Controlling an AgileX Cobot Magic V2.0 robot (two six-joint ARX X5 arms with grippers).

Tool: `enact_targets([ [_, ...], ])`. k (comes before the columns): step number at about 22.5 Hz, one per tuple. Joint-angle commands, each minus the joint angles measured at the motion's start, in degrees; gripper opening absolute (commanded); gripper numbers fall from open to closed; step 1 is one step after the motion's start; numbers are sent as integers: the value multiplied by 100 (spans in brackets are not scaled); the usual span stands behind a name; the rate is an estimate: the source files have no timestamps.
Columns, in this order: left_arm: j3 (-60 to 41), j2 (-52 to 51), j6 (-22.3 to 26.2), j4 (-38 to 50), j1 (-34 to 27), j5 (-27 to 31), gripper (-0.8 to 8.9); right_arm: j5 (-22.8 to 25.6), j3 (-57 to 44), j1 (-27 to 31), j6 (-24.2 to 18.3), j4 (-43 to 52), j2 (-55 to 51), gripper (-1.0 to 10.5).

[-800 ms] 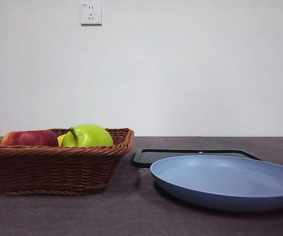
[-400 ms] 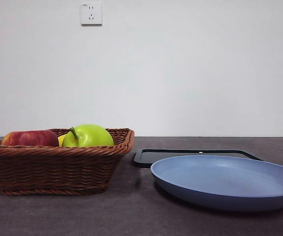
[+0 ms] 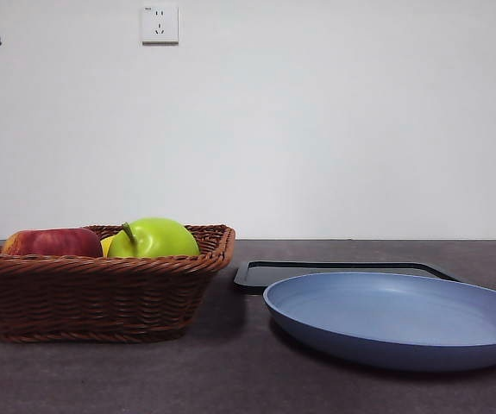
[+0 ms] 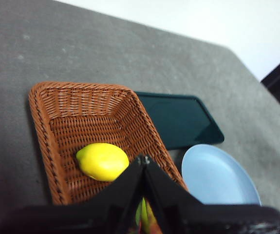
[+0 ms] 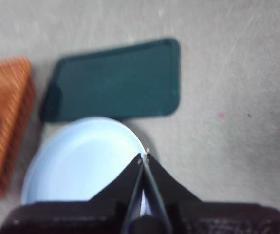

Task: Take the lemon from the basket,put the lemon in the plate,hand out the plate

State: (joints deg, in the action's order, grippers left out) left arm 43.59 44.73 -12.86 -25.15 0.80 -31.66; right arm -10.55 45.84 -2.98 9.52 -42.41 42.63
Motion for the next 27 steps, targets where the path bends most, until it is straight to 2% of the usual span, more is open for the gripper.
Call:
enact_targets([
  [1,597,289,678,-437,0,-9,6,-11,413,-9,-564,-330,433,4],
  [4,1119,542,1036,-892,4,-20,8,-17,671,-9,-706,-640,831,32],
  [6,1388,627,1167,-1019,4,-15,24,-190,708,-7,-706,-706,1056,107],
  [7,1467,632,1165,-1016,4,-15,94,-328,708,-7,-702,-737,1178,168],
  [9,1497,629,1137,-922,4,35,362,-417,708,-9,-695,-844,1438,327],
  [10,1495,634,1134,-960,11,57,456,-415,708,-24,-680,-914,1591,399],
  [11,1495,636,1139,-1054,37,94,487,-415,706,-59,-680,-970,1773,433],
  [15,1495,636,1145,-1281,153,170,485,-457,704,-210,-658,-975,2688,430],
  [21,1495,636,1147,-1283,153,164,484,-459,704,-549,-590,-297,4181,425],
  [25,1495,636,1147,-1287,153,162,484,-457,704,-627,-481,13,4717,319],
  [27,1495,636,1147,-1287,153,164,484,-457,704,-625,-415,114,4837,228],
])
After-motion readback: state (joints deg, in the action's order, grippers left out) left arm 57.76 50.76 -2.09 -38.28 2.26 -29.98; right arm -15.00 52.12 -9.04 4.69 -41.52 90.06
